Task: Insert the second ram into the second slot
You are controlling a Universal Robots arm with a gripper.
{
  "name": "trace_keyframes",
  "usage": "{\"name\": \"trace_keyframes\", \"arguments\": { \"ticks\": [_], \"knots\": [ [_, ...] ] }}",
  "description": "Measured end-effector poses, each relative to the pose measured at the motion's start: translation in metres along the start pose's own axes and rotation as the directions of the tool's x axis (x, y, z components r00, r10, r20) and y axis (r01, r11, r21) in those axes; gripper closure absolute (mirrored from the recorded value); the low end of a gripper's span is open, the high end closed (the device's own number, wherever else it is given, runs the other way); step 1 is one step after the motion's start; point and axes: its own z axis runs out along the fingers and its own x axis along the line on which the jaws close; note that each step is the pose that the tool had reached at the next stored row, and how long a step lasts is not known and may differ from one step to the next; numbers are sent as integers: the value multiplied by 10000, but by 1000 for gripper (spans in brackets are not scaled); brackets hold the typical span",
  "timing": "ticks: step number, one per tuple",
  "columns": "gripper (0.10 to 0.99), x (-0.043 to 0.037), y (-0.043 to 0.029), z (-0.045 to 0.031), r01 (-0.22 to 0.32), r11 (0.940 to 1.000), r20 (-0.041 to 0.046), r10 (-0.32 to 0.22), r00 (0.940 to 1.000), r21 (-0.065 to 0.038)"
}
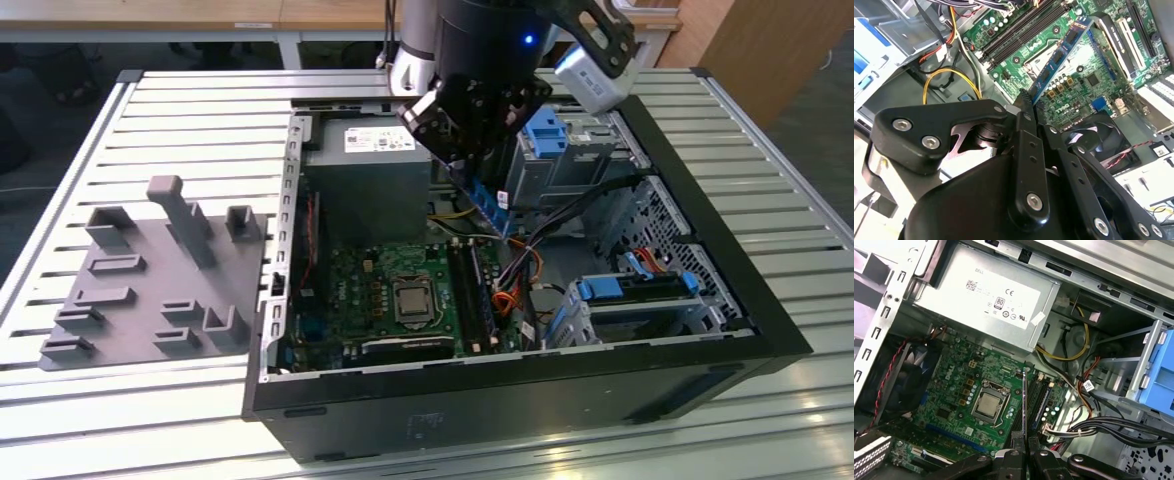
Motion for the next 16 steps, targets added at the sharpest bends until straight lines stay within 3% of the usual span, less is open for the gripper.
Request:
{"name": "trace_keyframes", "arguments": {
  "ticks": [16],
  "knots": [
    [949,0,0,1,-529,9986,20,529,9986,9]
  ]
}}
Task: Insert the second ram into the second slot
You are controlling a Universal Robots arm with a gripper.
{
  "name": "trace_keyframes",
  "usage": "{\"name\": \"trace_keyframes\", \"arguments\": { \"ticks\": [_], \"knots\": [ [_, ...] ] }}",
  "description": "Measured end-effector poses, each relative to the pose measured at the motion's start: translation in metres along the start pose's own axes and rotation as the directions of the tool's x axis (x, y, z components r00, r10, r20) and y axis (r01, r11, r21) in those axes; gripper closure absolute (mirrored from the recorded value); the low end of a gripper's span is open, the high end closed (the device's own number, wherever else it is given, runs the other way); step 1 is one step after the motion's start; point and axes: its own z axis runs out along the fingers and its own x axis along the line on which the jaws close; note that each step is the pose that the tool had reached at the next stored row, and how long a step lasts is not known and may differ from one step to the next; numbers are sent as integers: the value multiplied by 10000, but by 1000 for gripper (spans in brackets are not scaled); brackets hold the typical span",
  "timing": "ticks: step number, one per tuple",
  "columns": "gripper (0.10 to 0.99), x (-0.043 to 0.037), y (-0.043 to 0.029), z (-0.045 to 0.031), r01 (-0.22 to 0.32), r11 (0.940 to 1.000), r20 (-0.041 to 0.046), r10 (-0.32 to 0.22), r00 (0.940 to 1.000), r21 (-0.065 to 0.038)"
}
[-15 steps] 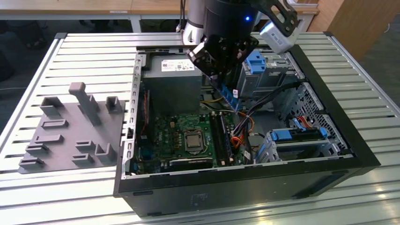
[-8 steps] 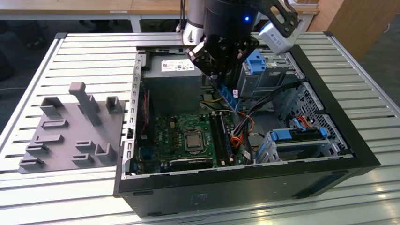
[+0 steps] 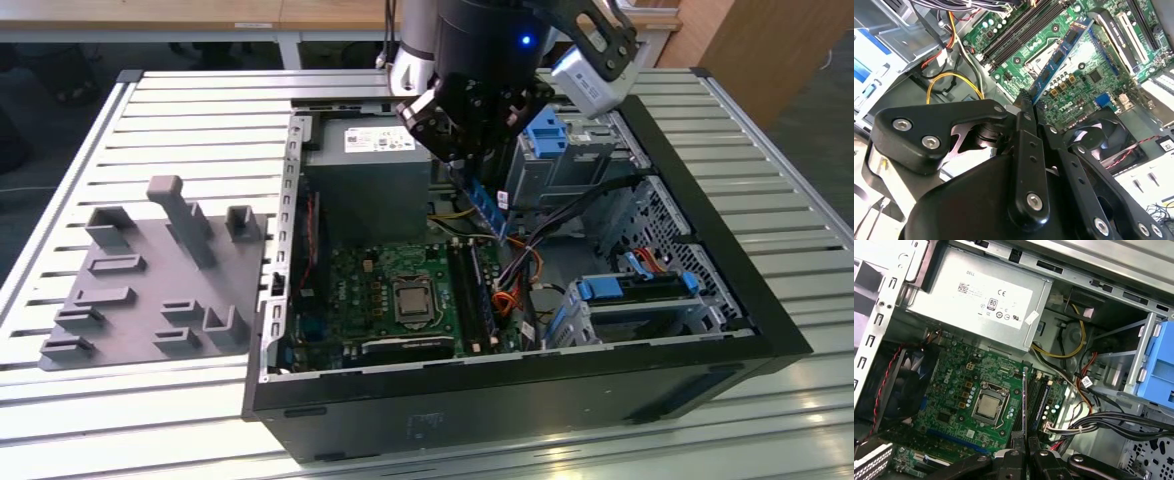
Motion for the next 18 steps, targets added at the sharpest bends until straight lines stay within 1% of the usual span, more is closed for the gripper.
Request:
{"name": "trace_keyframes", "arguments": {
  "ticks": [18],
  "knots": [
    [949,1,-1,20,-109,9999,5,109,9999,1]
  ]
}}
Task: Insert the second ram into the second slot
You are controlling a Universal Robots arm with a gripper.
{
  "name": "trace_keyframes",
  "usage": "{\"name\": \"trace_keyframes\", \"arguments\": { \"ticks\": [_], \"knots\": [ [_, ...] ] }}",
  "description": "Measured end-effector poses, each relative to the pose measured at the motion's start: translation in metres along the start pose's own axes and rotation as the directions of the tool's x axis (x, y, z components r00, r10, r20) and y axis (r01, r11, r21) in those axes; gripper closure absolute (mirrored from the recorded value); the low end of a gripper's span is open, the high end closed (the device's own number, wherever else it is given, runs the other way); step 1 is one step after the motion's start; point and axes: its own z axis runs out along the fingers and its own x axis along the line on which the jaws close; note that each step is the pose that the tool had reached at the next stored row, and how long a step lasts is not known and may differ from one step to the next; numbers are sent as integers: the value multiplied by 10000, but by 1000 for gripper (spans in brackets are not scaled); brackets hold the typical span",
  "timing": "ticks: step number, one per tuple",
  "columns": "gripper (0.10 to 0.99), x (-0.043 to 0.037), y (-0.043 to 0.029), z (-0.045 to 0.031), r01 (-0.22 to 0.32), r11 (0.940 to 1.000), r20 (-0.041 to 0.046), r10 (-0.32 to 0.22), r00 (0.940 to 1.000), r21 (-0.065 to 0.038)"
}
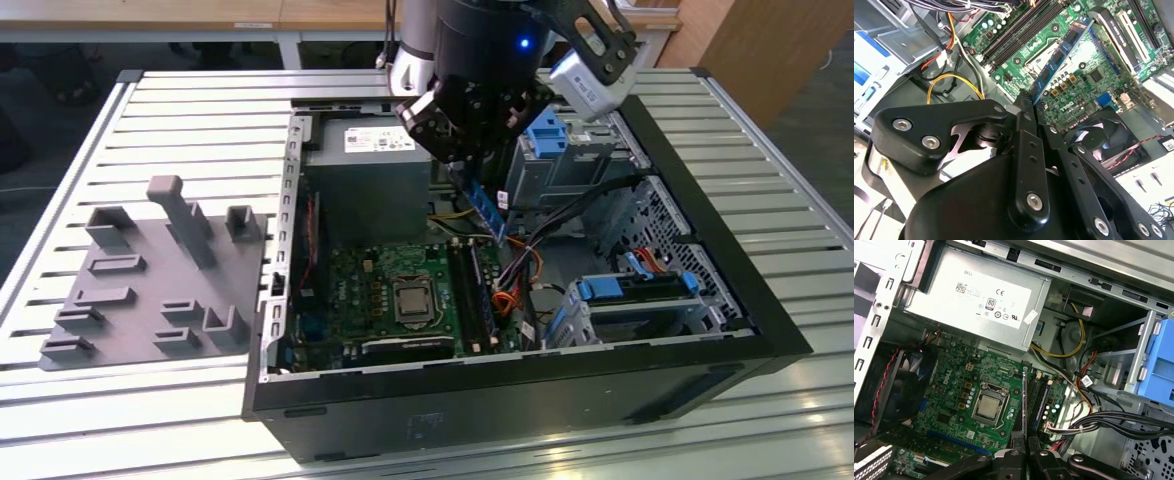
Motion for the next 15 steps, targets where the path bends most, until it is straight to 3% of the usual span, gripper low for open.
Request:
{"name": "trace_keyframes", "arguments": {
  "ticks": [15],
  "knots": [
    [949,3,-9,67,0,10000,0,0,10000,0]
  ]
}}
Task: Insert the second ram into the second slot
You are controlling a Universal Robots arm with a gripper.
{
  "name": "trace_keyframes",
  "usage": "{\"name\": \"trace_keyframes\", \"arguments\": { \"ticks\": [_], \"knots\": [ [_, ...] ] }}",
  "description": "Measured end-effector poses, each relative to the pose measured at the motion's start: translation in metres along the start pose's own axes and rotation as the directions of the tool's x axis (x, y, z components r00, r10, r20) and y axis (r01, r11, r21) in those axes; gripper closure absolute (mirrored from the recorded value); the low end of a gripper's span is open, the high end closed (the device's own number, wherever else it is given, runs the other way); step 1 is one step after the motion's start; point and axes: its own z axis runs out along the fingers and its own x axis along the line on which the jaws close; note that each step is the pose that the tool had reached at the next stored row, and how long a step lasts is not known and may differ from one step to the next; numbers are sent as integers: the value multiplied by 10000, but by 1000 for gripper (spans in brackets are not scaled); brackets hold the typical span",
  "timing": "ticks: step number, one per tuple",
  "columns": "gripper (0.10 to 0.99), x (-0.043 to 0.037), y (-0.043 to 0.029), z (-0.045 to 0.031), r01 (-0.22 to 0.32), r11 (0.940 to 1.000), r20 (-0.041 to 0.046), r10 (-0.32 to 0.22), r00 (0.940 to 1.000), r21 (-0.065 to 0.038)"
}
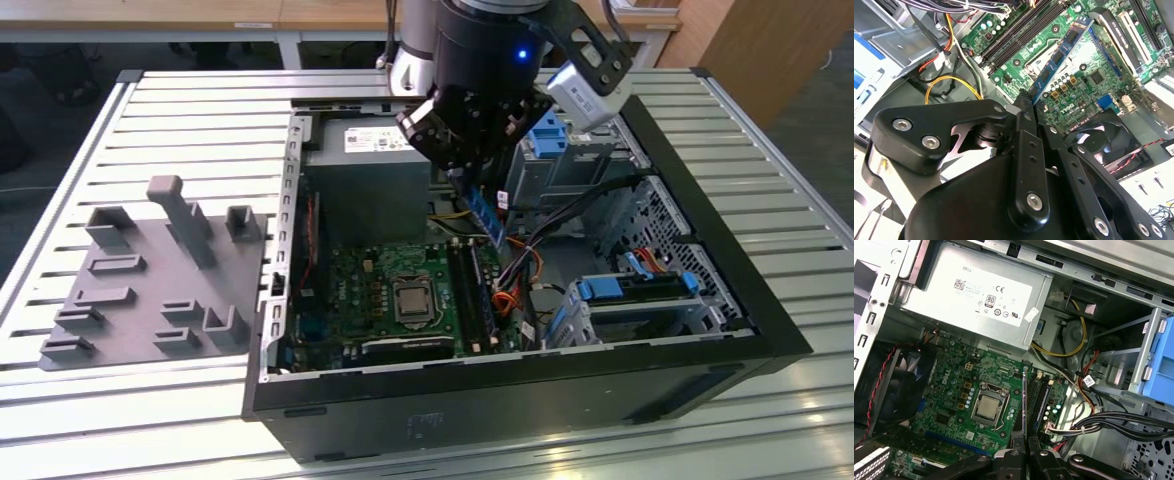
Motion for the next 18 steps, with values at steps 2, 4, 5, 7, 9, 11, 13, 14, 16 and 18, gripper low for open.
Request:
{"name": "trace_keyframes", "arguments": {
  "ticks": [2,4,5,7,9,11,13,14,16,18],
  "knots": [
    [949,0,-1,2,0,10000,0,0,10000,0],
    [949,2,-5,8,0,10000,1,0,10000,-2],
    [949,2,-6,10,0,10000,1,0,10000,0],
    [949,3,-8,16,-1,10000,0,1,10000,1],
    [949,3,-9,21,-53,10000,1,53,10000,2],
    [949,3,-9,25,-223,9998,8,223,9998,4],
    [949,3,-9,27,-459,9989,17,459,9989,8],
    [949,3,-9,28,-577,9983,21,577,9983,9],
    [949,3,-10,29,-738,9973,28,738,9973,12],
    [949,3,-10,29,-784,9969,29,784,9969,13]
  ]
}}
